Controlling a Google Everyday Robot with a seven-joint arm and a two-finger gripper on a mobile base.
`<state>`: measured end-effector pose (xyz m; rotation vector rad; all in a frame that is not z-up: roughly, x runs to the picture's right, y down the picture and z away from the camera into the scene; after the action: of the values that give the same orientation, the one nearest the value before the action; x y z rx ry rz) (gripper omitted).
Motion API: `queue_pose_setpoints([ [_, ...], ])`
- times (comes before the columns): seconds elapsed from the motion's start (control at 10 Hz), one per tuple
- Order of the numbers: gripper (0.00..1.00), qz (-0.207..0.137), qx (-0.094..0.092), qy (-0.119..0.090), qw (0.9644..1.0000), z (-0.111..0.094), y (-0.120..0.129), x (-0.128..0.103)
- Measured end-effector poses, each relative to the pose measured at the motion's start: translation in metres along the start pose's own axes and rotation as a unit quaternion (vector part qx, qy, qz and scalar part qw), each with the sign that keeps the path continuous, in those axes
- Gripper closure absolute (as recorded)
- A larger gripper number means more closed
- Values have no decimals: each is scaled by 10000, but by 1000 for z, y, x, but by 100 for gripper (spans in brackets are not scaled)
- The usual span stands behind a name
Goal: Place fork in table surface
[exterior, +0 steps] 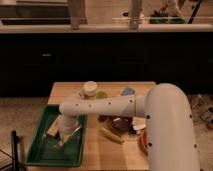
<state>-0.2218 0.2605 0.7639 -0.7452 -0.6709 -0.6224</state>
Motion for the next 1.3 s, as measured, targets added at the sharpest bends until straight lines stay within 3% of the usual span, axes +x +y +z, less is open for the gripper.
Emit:
queue_pose_setpoints([
  [0.5,100,-204,129,324,9992,-29,-11,-5],
  [1.3,100,-512,248,828,9949,-69,-25,-21],
])
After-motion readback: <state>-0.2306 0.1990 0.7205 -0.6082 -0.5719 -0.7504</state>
